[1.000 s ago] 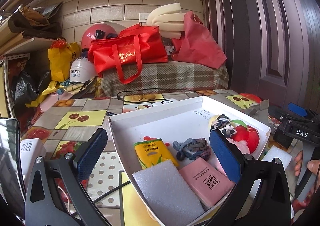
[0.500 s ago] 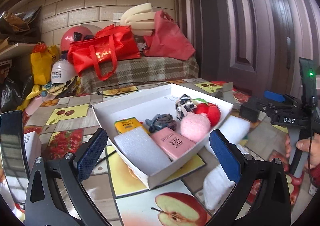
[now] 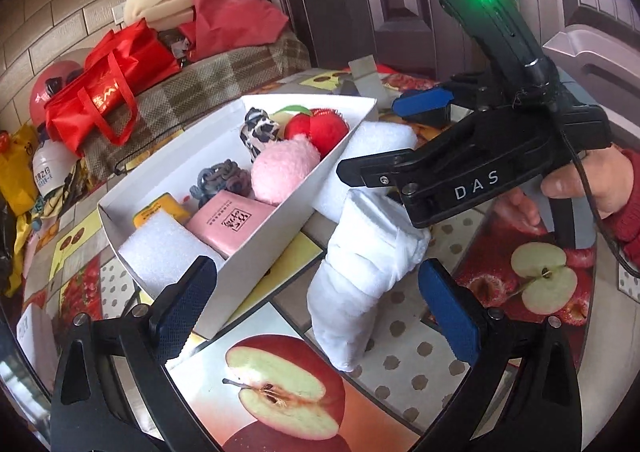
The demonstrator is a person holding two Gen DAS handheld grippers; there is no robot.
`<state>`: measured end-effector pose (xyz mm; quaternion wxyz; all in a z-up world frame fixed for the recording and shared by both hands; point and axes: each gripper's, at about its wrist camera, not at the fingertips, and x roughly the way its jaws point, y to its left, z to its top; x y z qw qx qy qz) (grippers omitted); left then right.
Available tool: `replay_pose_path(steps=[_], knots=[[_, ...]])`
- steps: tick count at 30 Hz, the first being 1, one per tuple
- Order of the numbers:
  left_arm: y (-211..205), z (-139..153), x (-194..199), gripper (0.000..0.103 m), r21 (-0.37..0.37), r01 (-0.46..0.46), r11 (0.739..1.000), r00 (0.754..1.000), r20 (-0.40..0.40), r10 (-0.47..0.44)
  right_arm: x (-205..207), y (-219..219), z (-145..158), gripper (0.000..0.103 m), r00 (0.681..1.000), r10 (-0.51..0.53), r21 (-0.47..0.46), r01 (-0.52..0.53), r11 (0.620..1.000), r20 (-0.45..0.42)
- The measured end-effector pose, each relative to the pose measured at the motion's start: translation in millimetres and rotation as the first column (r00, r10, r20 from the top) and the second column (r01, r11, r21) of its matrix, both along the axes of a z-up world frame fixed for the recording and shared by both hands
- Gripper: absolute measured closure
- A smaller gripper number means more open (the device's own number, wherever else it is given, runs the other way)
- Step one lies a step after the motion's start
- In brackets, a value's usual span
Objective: Organize soft objects
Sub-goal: 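Grasp the white sock-like cloth with the left tool while the right tool grasps the white foam pad, then carry the white cloth and foam pad into the tray and release both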
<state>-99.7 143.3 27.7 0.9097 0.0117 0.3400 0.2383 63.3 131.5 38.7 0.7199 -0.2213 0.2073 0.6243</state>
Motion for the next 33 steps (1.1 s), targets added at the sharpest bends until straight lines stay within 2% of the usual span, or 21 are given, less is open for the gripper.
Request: replay_pose_path(steps=[1, 2, 3, 4, 5, 7, 9, 11, 15, 18, 21, 25, 29, 31, 33], knots=[[4.3, -2.4, 2.3, 0.008, -0.022, -0.008, 1.0, 1.0, -0.015, 0.008, -1.6, 2.1, -1.3, 0.0, 1.0, 0.01, -0.012, -0.011, 1.0, -0.003], [8.6, -4.6, 4.3, 0.012, -0.046, -0.016, 0.999, 0.999, -0.029, 0.014, -3.9, 4.8, -2.9, 0.007, 1.0, 0.027, -0.026, -0.027, 0.999, -0.004], [11.8, -6.4, 5.5, 0.016, -0.065, -0.019, 0.998, 0.999, -0.038, 0.017, -6.2, 6.0, -4.6, 0.027, 0.999, 0.035, -0.041, -0.035, 0.999, 0.001], [13.9, -8.1, 6.6, 0.03, -0.081, -0.02, 0.996, 0.999, -0.047, 0.016, -8.2, 8.1, -6.2, 0.041, 0.999, 0.041, -0.057, -0.041, 0.998, 0.007], [14.6, -10.0, 7.6, 0.047, -0.094, -0.019, 0.995, 0.998, -0.056, 0.014, -10.1, 9.1, -7.2, 0.045, 0.999, 0.046, -0.068, -0.045, 0.997, 0.014], [14.4, -12.7, 9.0, 0.072, -0.101, -0.018, 0.995, 0.998, -0.067, 0.012, -13.4, 3.9, -4.6, 0.051, 0.998, 0.052, -0.045, -0.051, 0.998, 0.026], [11.3, -10.4, 6.1, 0.072, -0.086, -0.009, 0.996, 0.999, -0.046, 0.005, -11.0, -2.2, -1.6, 0.062, 0.998, 0.056, -0.025, -0.056, 0.998, -0.005], [7.4, -4.1, -1.1, 0.072, -0.062, -0.007, 0.998, 1.0, -0.001, 0.007, -6.4, -11.3, 2.3, 0.068, 0.998, 0.052, 0.008, -0.052, 0.999, -0.038], [8.8, 10.3, -22.4, 0.072, -0.038, -0.056, 0.998, 0.991, 0.121, 0.06, -0.2, -36.0, 12.8, 0.075, 0.998, 0.014, 0.106, -0.006, 0.994, -0.069], [16.6, 18.7, -39.5, 0.072, -0.048, -0.118, 0.992, 0.971, 0.203, 0.125, 14.7, -57.6, 17.6, 0.077, 0.988, -0.043, 0.172, 0.069, 0.983, -0.147], [19.4, 21.7, -47.5, 0.072, -0.048, -0.165, 0.985, 0.955, 0.24, 0.172, 29.6, -74.2, 20.7, 0.078, 0.967, -0.048, 0.215, 0.104, 0.971, -0.25], [20.2, 24.6, -57.5, 0.072, -0.036, -0.23, 0.973, 0.93, 0.288, 0.23, 33.3, -86.8, 25.3, 0.078, 0.941, -0.022, 0.276, 0.122, 0.953, -0.339], [26.5, 24.8, -63.4, 0.072, -0.052, -0.28, 0.959, 0.908, 0.31, 0.282, 35.9, -83.5, 20.4, 0.078, 0.913, -0.008, 0.277, 0.132, 0.952, -0.407], [30.0, 25.3, -66.8, 0.072, -0.063, -0.3, 0.952, 0.896, 0.323, 0.304, 38.7, -80.8, 20.2, 0.079, 0.891, 0.014, 0.286, 0.131, 0.949, -0.454], [33.1, 25.3, -70.9, 0.072, -0.079, -0.32, 0.944, 0.881, 0.341, 0.328, 42.6, -75.9, 21.6, 0.079, 0.854, 0.042, 0.3, 0.136, 0.944, -0.519]])
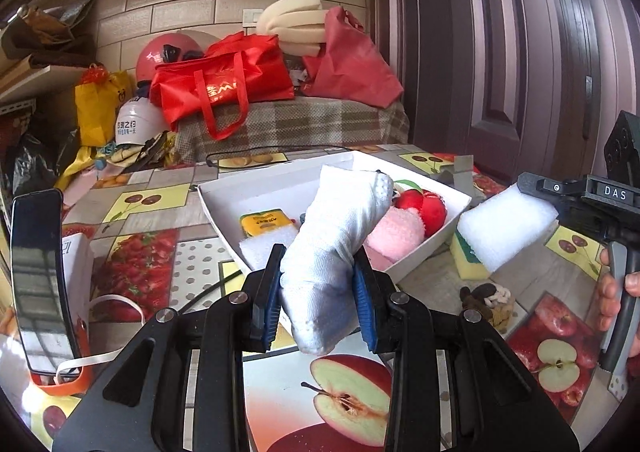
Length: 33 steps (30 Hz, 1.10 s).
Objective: Organize soft objects
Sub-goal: 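Carry the white cloth and foam pad into the tray and release both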
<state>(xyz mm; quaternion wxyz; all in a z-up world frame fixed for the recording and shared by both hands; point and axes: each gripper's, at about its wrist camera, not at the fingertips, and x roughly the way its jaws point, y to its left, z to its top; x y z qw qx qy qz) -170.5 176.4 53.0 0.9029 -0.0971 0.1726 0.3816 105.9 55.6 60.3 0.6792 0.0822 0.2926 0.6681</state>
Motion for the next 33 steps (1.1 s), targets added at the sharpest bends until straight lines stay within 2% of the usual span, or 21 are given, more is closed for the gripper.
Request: replay_pose_path(steps=[3, 8, 14, 22, 26, 33], knots=[[6.8, -0.2, -1.2, 0.072, -0.001, -0.052, 0.999, 0.999, 0.012, 0.052, -1.1, 14.0, 3.5, 0.079, 0.998, 0.014, 0.022, -0.013, 1.0, -0.063], [16.6, 1.9, 4.0, 0.072, 0.041, -0.119, 0.992, 0.993, 0.024, 0.118, -15.1, 45.9, 9.7, 0.079, 0.999, 0.022, 0.003, -0.022, 1.0, -0.038], [46.5, -0.6, 7.0, 0.072, -0.004, -0.177, 0.984, 0.983, 0.041, 0.177, -19.2, 74.4, 16.0, 0.079, 0.999, 0.009, -0.011, -0.009, 1.0, -0.035], [62.3, 1.2, 20.1, 0.072, 0.04, -0.196, 0.98, 0.98, 0.031, 0.194, -24.5, 96.8, 20.4, 0.079, 1.0, -0.006, -0.042, 0.006, 0.999, 0.001], [78.1, 2.8, 21.4, 0.072, 0.047, -0.207, 0.977, 0.977, 0.051, 0.205, -25.8, 105.2, 24.0, 0.079, 0.999, -0.021, -0.059, 0.023, 0.998, 0.035], [100.4, 4.0, 27.2, 0.072, 0.045, -0.158, 0.986, 0.985, 0.071, 0.155, -25.1, 120.8, 29.8, 0.079, 0.995, -0.041, -0.082, 0.049, 0.995, 0.095]])
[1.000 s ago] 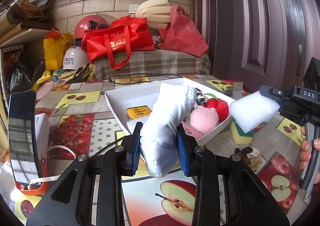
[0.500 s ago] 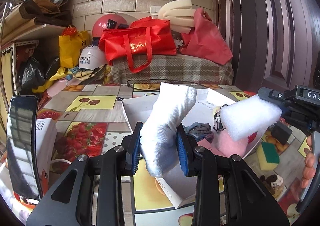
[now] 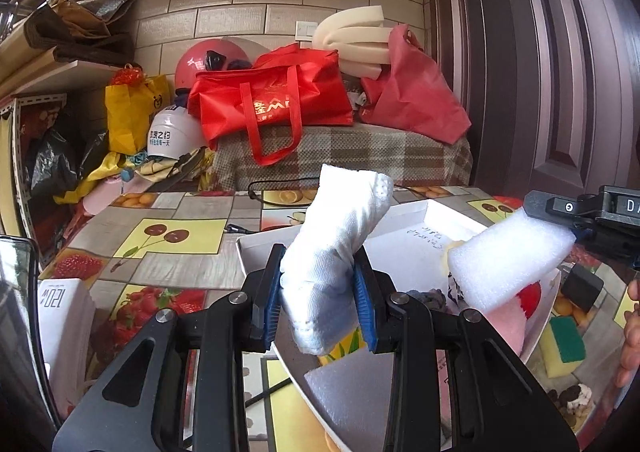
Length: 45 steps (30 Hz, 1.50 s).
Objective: Organize soft objects
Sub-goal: 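Carry the white cloth and foam pad into the tray and release both, then withdraw both tools from the tray toward the sponge and rope toy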
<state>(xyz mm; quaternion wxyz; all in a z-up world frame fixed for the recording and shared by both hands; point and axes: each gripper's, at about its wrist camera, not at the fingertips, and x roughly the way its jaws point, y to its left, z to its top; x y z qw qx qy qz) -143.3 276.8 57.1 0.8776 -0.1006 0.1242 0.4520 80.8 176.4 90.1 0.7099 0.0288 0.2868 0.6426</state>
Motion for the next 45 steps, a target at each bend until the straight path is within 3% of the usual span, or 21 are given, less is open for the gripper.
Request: replay_pose_path(steps=[6, 9, 11, 12, 13, 14, 15, 16, 23, 33, 38, 42, 45], knots=[[1.6, 0.3, 4.4, 0.072, 0.0, 0.044, 0.999, 0.999, -0.004, -0.044, -0.8, 25.3, 5.4, 0.079, 0.999, -0.011, -0.031, 0.013, 0.999, 0.042], [-0.4, 1.4, 4.9, 0.063, 0.009, 0.051, 0.999, 0.999, -0.006, -0.051, -2.9, 35.4, 3.7, 0.078, 0.998, -0.013, -0.048, 0.016, 0.999, 0.058], [-0.9, 2.2, 4.0, 0.026, 0.012, 0.052, 0.999, 0.999, 0.001, -0.052, -4.0, 37.2, 2.3, 0.078, 0.998, -0.02, -0.047, 0.023, 0.999, 0.056], [-1.7, 2.8, 2.4, 0.019, 0.017, 0.048, 0.999, 0.999, 0.008, -0.048, -5.1, 37.1, 2.1, 0.074, 0.998, -0.021, -0.047, 0.024, 0.999, 0.06], [-1.7, 3.3, 1.5, 0.009, 0.02, 0.041, 0.999, 0.999, 0.013, -0.041, -6.7, 36.1, 2.4, 0.067, 0.997, -0.031, -0.054, 0.036, 0.998, 0.074], [-1.4, 3.3, 1.1, 0.0, 0.019, 0.033, 0.999, 0.999, 0.013, -0.034, -9.1, 34.3, 3.0, 0.038, 0.995, -0.037, -0.052, 0.042, 0.998, 0.091], [-1.0, 3.6, 1.0, 0.0, 0.019, 0.023, 1.0, 1.0, 0.015, -0.023, -11.0, 33.0, 4.8, 0.009, 0.993, -0.04, -0.047, 0.045, 0.998, 0.108], [-0.3, 3.7, 0.8, 0.0, 0.016, 0.019, 1.0, 1.0, 0.018, -0.019, -14.3, 30.5, 6.9, 0.001, 0.99, -0.05, -0.037, 0.055, 0.998, 0.133], [0.5, 3.4, -4.0, 0.0, 0.012, -0.002, 1.0, 0.999, 0.045, 0.001, -39.4, 22.1, 20.3, 0.0, 0.953, -0.073, -0.009, 0.079, 0.997, 0.293], [-21.8, 2.5, -14.5, 0.0, 0.017, 0.006, 1.0, 1.0, 0.03, -0.007, -44.0, -0.7, 17.7, 0.0, 0.908, -0.157, -0.029, 0.183, 0.983, 0.389], [-54.6, 2.9, -17.5, 0.0, 0.054, 0.07, 0.996, 0.998, 0.0, -0.07, -17.0, -34.0, 3.2, 0.0, 0.914, -0.177, -0.051, 0.21, 0.976, 0.366], [-78.6, 2.9, -14.1, 0.0, 0.073, 0.134, 0.988, 0.991, -0.032, -0.132, 20.5, -60.4, -15.2, 0.0, 0.957, -0.163, -0.112, 0.194, 0.975, 0.241], [-91.5, 1.1, -5.0, 0.0, 0.041, 0.22, 0.975, 0.974, -0.063, -0.217, 42.1, -73.3, -32.1, 0.0, 0.979, -0.137, -0.183, 0.164, 0.969, 0.153]])
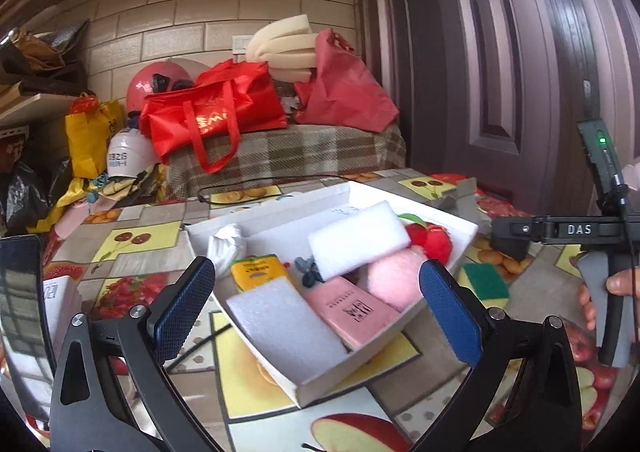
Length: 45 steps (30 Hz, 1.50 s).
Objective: Organize soft objects
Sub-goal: 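Withdraw both tools from the tray toward the sponge and rope toy, then grasp the green scouring sponge with the right tool while the left tool grasps the knotted rope toy, then carry the knotted rope toy and green sponge over the tray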
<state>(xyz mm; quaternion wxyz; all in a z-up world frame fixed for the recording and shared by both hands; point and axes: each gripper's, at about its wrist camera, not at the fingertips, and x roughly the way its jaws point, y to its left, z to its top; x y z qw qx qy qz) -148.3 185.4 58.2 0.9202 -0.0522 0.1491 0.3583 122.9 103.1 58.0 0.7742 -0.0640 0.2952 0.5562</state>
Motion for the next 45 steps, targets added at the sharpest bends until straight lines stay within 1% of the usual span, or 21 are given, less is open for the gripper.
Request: replay_pose_path(steps=[5, 8, 11, 12, 13, 14, 17, 19, 21, 24, 26, 27, 29, 30, 31, 34, 36, 39, 42, 43, 45], knots=[[-26.5, -4.5, 25.3, 0.0, -0.024, 0.153, 0.988, 0.983, -0.103, -0.154, -11.2, 5.3, -21.6, 0.0, 0.997, 0.074, -0.106, -0.071, 0.992, 0.022], [-38.3, -5.0, 30.9, 0.0, -0.035, 0.203, 0.979, 0.97, -0.126, -0.206, -26.2, 20.8, -27.8, 0.0, 0.993, 0.113, -0.167, -0.105, 0.98, 0.037], [-46.9, -6.4, 36.3, 0.0, -0.042, 0.24, 0.97, 0.958, -0.154, -0.243, -39.7, 39.5, -31.8, 0.002, 0.988, 0.121, -0.246, -0.095, 0.965, 0.095], [-49.3, -7.2, 37.9, 0.0, -0.044, 0.253, 0.966, 0.952, -0.165, -0.257, -43.0, 44.8, -34.9, 0.007, 0.986, 0.126, -0.279, -0.09, 0.956, 0.111], [-52.0, -8.2, 40.5, 0.0, -0.047, 0.27, 0.962, 0.945, -0.18, -0.274, -44.2, 49.1, -39.0, 0.03, 0.984, 0.138, -0.313, -0.097, 0.945, 0.111], [-55.5, -9.6, 44.5, 0.0, -0.05, 0.287, 0.957, 0.936, -0.2, -0.291, -44.4, 51.2, -43.0, 0.059, 0.984, 0.149, -0.341, -0.109, 0.934, 0.095], [-64.6, -17.0, 60.8, 0.0, -0.059, 0.325, 0.944, 0.9, -0.286, -0.328, -35.1, 35.5, -38.2, 0.06, 0.988, 0.123, -0.309, -0.089, 0.947, 0.093], [-71.1, -24.2, 74.0, 0.0, -0.079, 0.351, 0.933, 0.867, -0.349, -0.356, -18.4, 18.5, -38.7, 0.06, 0.996, 0.073, -0.296, -0.053, 0.954, 0.056], [-75.3, -32.0, 89.0, 0.0, -0.107, 0.362, 0.926, 0.837, -0.4, -0.373, 1.9, -0.8, -40.1, 0.06, 1.0, 0.002, -0.284, 0.005, 0.959, 0.026], [-73.5, -42.8, 112.5, 0.0, -0.175, 0.349, 0.921, 0.805, -0.446, -0.39, 25.2, -24.9, -40.6, 0.06, 0.998, -0.064, -0.251, 0.055, 0.966, -0.028], [-69.8, -53.4, 127.5, 0.009, -0.227, 0.325, 0.918, 0.78, -0.485, -0.396, 33.2, -33.1, -41.0, 0.06, 0.994, -0.076, -0.221, 0.057, 0.974, -0.078], [-67.6, -55.0, 130.5, 0.009, -0.246, 0.318, 0.916, 0.781, -0.479, -0.4, 33.2, -33.3, -41.0, 0.06, 0.993, -0.076, -0.217, 0.055, 0.975, -0.086], [-63.1, -55.8, 131.3, 0.026, -0.277, 0.312, 0.909, 0.789, -0.457, -0.41, 30.7, -33.6, -40.5, 0.06, 0.994, -0.072, -0.216, 0.053, 0.975, -0.082], [-62.8, -55.3, 130.7, 0.037, -0.288, 0.321, 0.902, 0.79, -0.445, -0.423, 29.1, -33.5, -40.3, 0.06, 0.995, -0.065, -0.216, 0.047, 0.975, -0.08], [-62.8, -53.5, 129.9, 0.059, -0.285, 0.322, 0.903, 0.795, -0.437, -0.421, 28.0, -33.4, -40.0, 0.06, 0.995, -0.061, -0.216, 0.043, 0.976, -0.078], [-72.0, -46.5, 125.5, 0.063, -0.21, 0.316, 0.925, 0.813, -0.442, -0.378, 27.1, -31.8, -38.4, 0.059, 0.995, -0.058, -0.205, 0.041, 0.978, -0.077], [-81.3, -37.6, 115.2, 0.063, -0.138, 0.328, 0.935, 0.841, -0.408, -0.355, 26.7, -35.9, -34.8, 0.06, 0.996, -0.065, -0.179, 0.051, 0.983, -0.068], [-88.0, -23.7, 91.5, 0.063, -0.083, 0.3, 0.95, 0.898, -0.312, -0.311, 21.1, -46.8, -27.9, 0.06, 0.996, -0.072, -0.118, 0.066, 0.991, -0.044], [-88.1, -9.4, 60.5, 0.063, -0.006, 0.211, 0.977, 0.962, -0.175, -0.209, 4.9, -60.5, -20.3, 0.059, 0.998, -0.067, -0.056, 0.066, 0.996, -0.004], [-86.1, -6.1, 49.2, 0.063, 0.007, 0.169, 0.986, 0.977, -0.131, -0.166, -2.6, -65.9, -17.2, 0.059, 0.998, -0.062, -0.03, 0.062, 0.998, 0.014], [-79.7, -2.2, 30.1, 0.063, 0.007, 0.094, 0.996, 0.994, -0.065, -0.093, -17.7, -75.5, -10.5, 0.059, 0.997, -0.05, 0.021, 0.049, 0.999, 0.056]])
